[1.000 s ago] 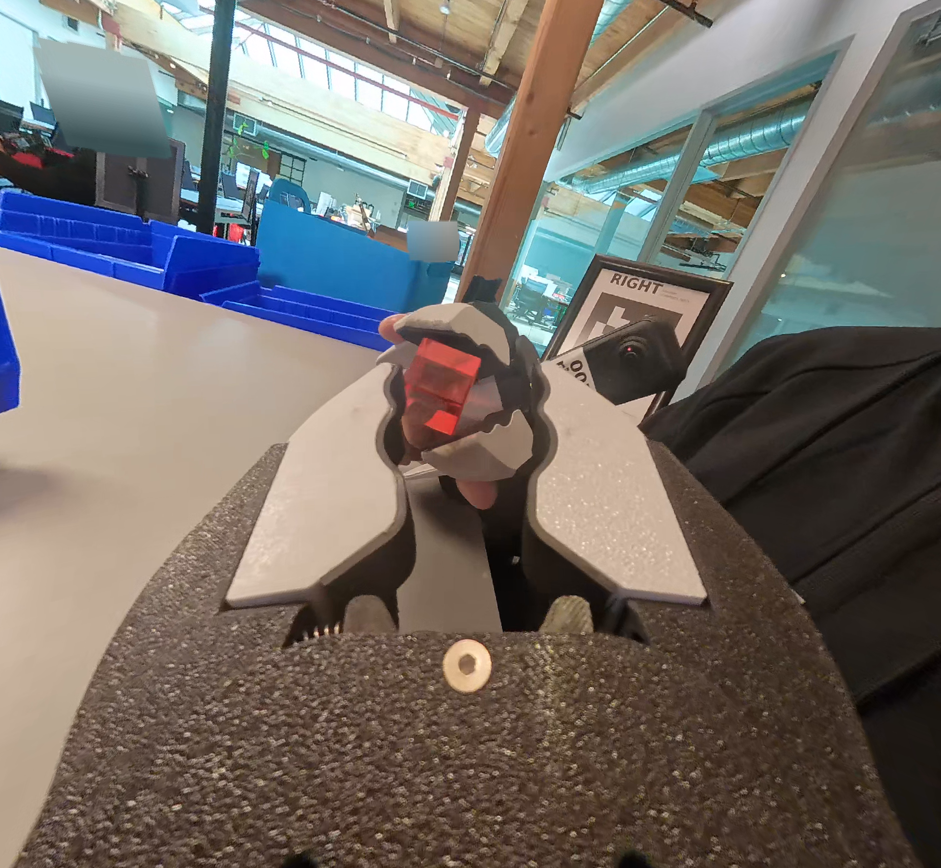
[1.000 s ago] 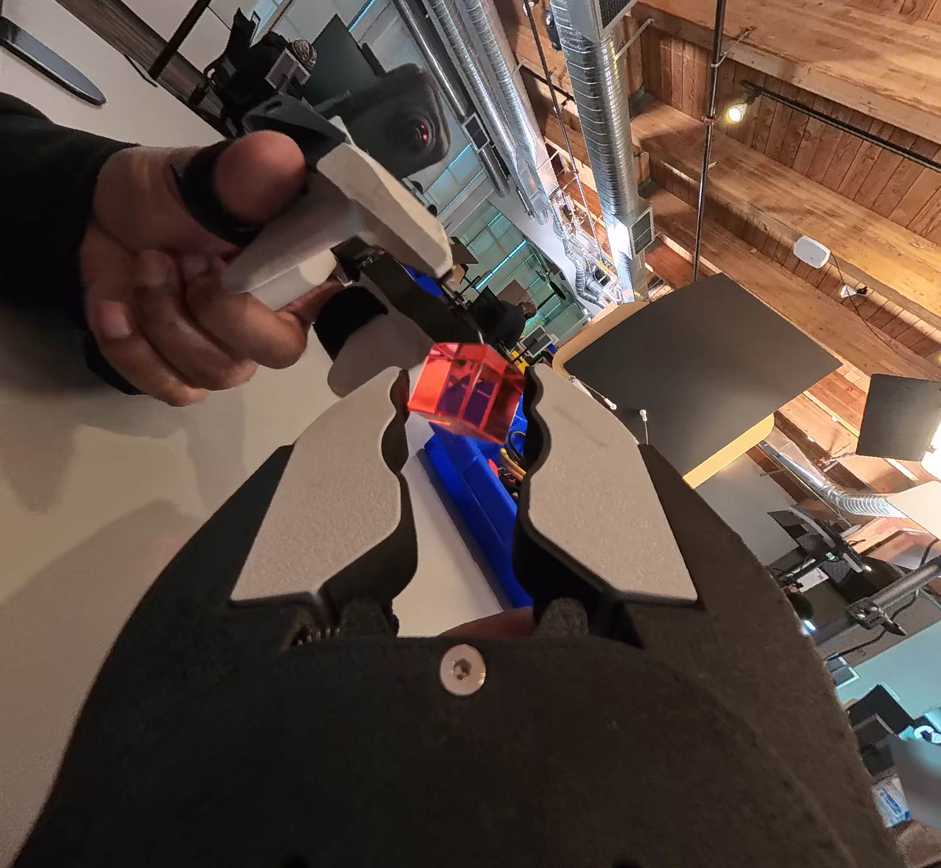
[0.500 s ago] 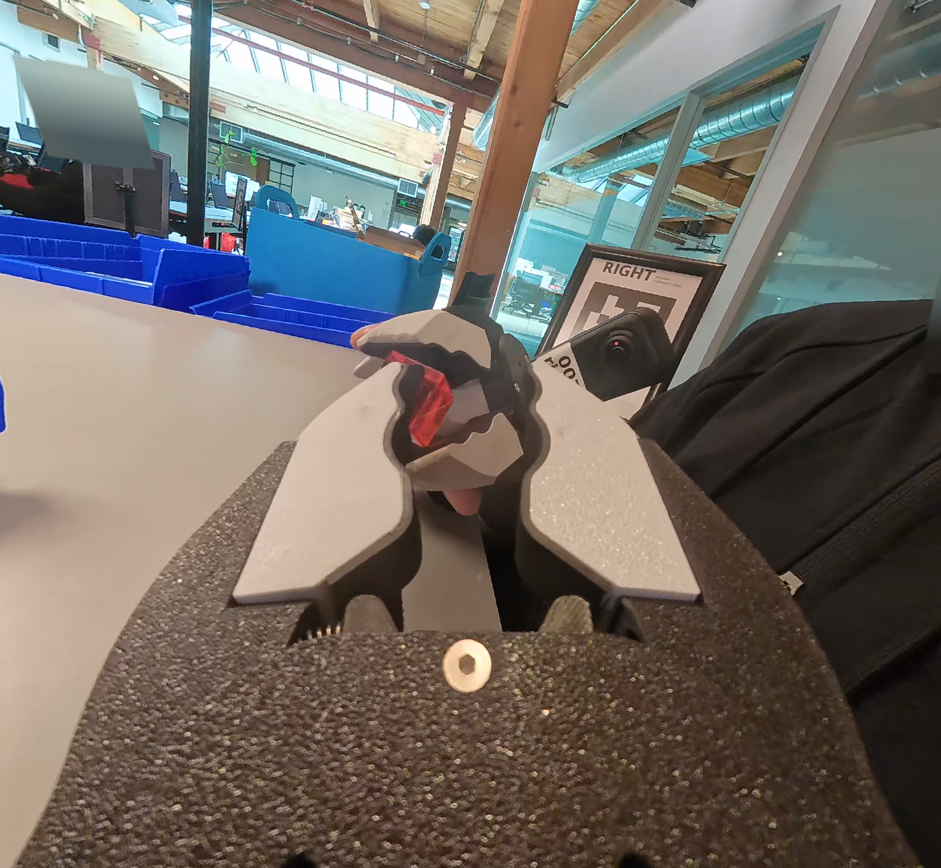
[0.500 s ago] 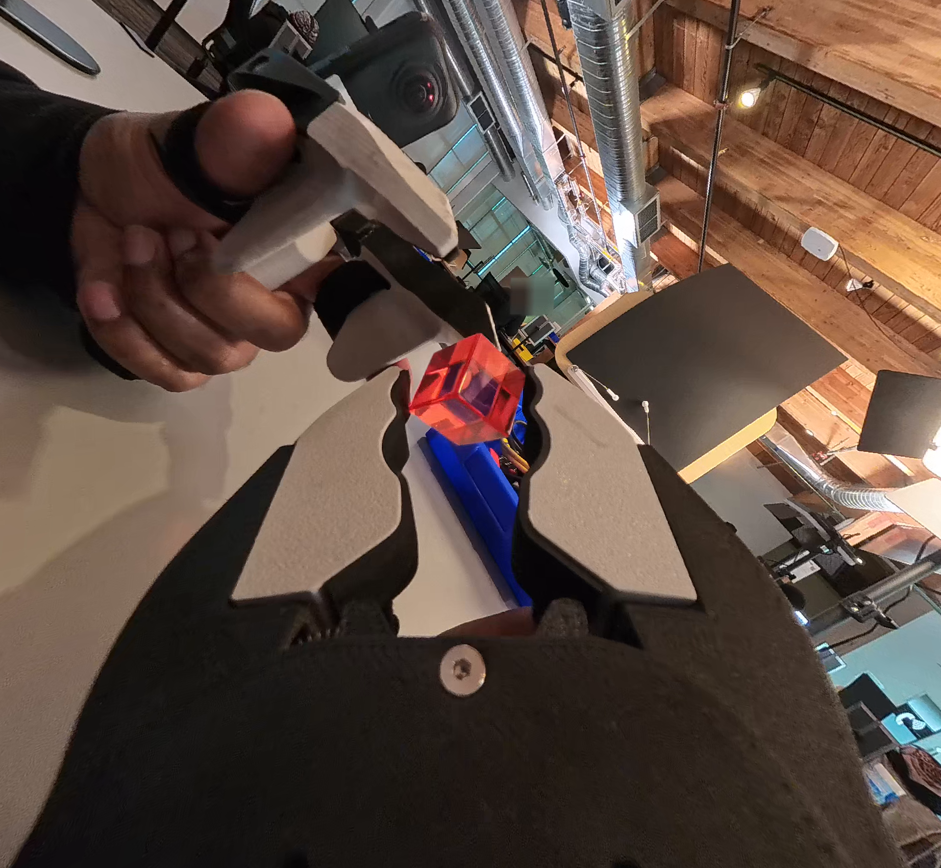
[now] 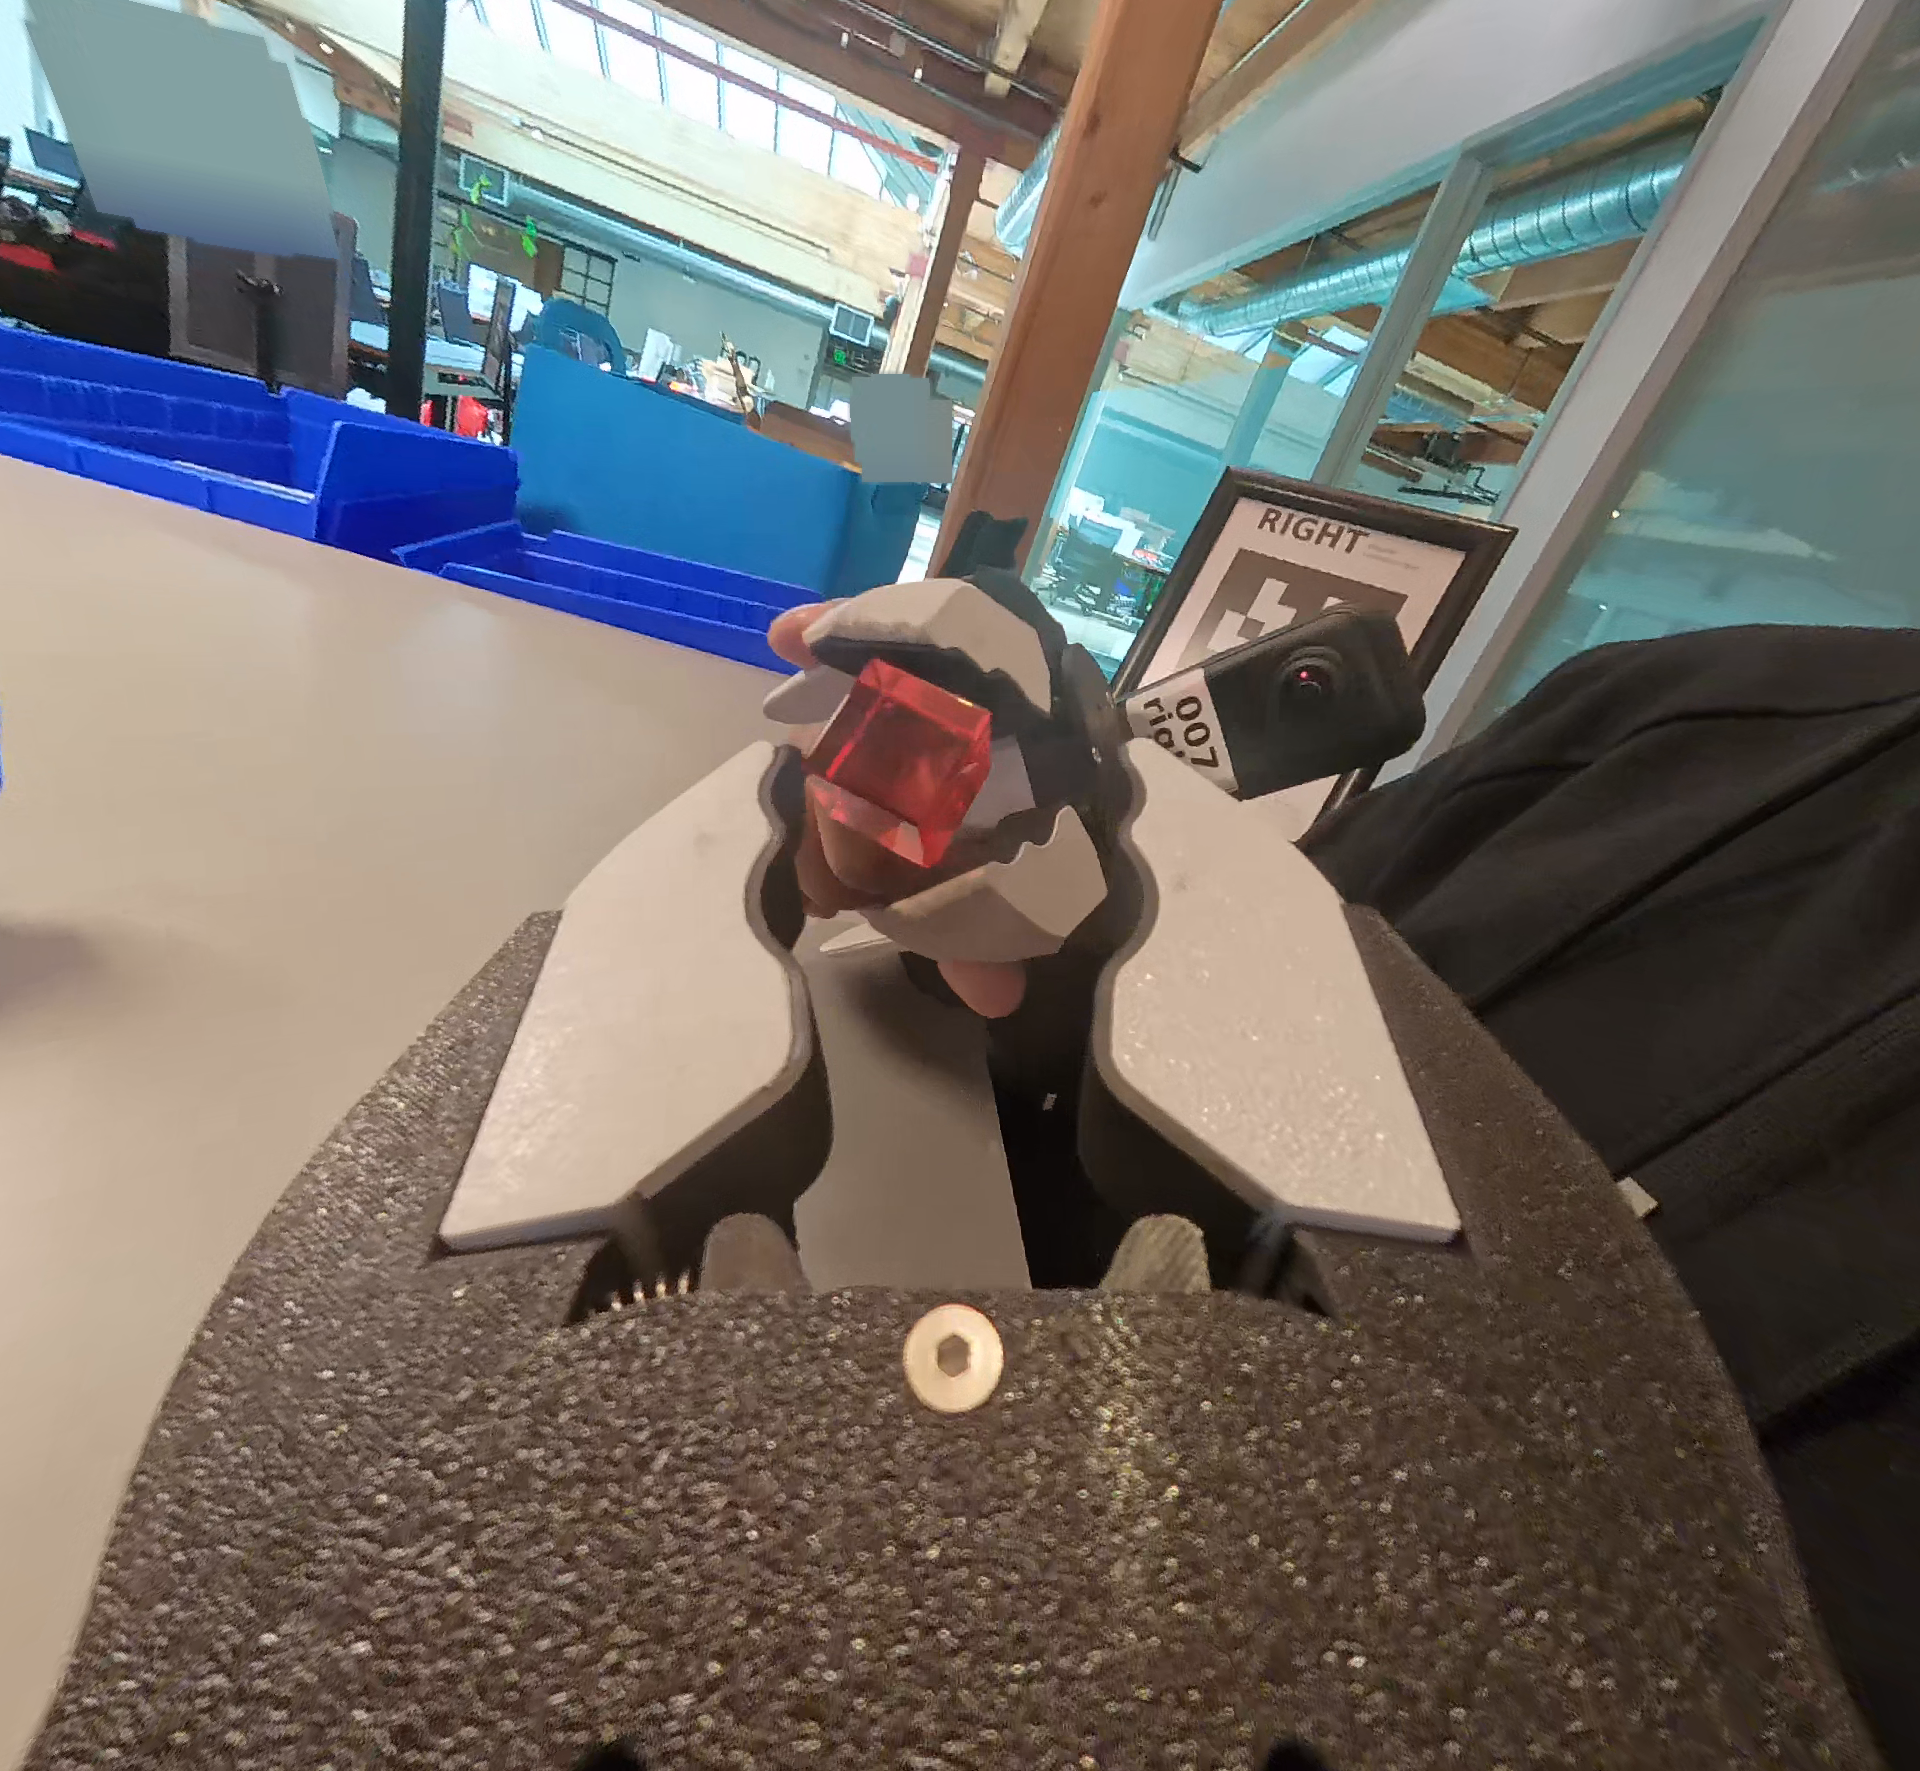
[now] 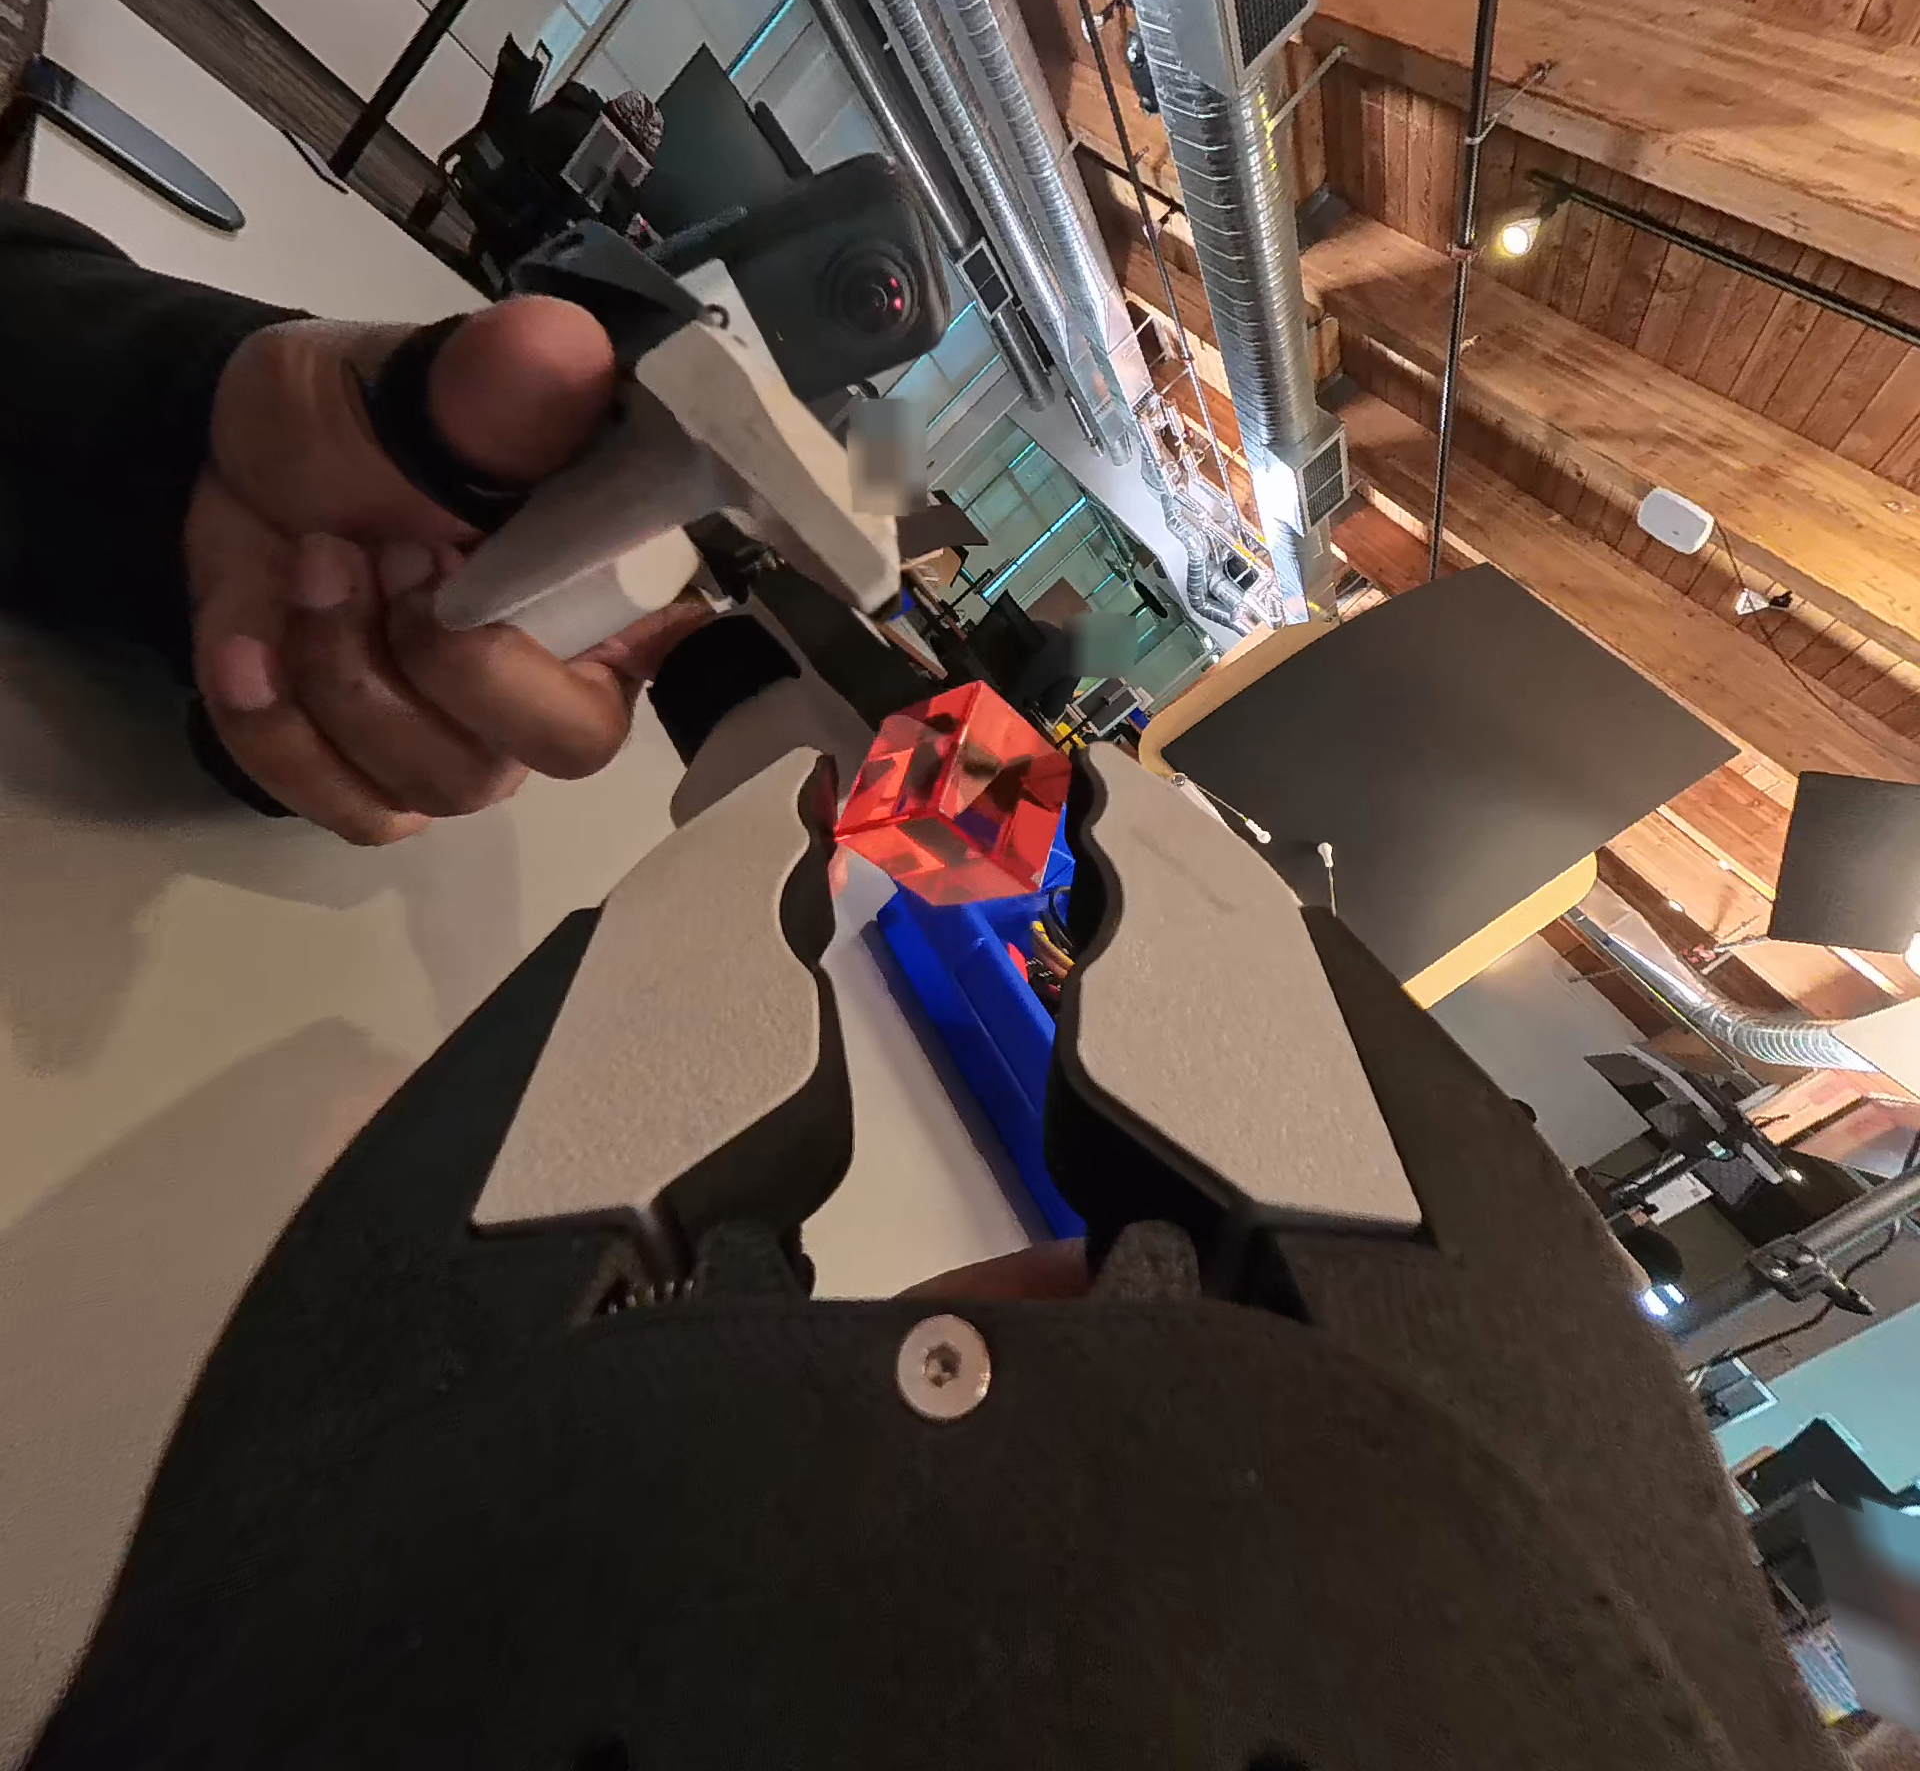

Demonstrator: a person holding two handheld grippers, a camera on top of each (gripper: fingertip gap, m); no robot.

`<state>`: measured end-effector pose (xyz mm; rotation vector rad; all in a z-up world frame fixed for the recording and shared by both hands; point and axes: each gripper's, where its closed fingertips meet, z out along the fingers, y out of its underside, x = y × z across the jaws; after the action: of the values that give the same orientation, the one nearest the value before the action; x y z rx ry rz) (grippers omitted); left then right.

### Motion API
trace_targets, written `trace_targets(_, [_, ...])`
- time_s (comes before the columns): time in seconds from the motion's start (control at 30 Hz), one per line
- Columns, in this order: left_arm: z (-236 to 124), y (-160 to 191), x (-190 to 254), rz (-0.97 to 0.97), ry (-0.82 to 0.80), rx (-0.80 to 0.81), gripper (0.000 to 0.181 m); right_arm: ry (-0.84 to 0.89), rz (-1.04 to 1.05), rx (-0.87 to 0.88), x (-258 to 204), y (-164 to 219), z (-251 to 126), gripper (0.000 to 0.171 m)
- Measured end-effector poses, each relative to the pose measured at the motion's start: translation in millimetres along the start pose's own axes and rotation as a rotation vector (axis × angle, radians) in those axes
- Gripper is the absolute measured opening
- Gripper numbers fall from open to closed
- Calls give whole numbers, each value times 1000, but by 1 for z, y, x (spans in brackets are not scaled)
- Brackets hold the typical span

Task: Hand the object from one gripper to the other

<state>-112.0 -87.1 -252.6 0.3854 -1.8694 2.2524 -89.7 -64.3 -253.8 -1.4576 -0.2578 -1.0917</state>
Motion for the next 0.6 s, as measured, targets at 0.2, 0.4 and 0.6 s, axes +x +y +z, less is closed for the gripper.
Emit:
trace_targets(0.2, [-5, -9, 5, 31, 15, 52, 49, 18, 19, -11, 5, 3, 0, 42])
trace_targets(0.4, [-5, -11, 10, 55, 35, 58, 47, 19, 16, -27, 5, 6, 1, 42])
trace_targets(0.6, [-5, -12, 13, 83, 44, 66, 47, 14, -4, -35, 3, 6, 2, 42])
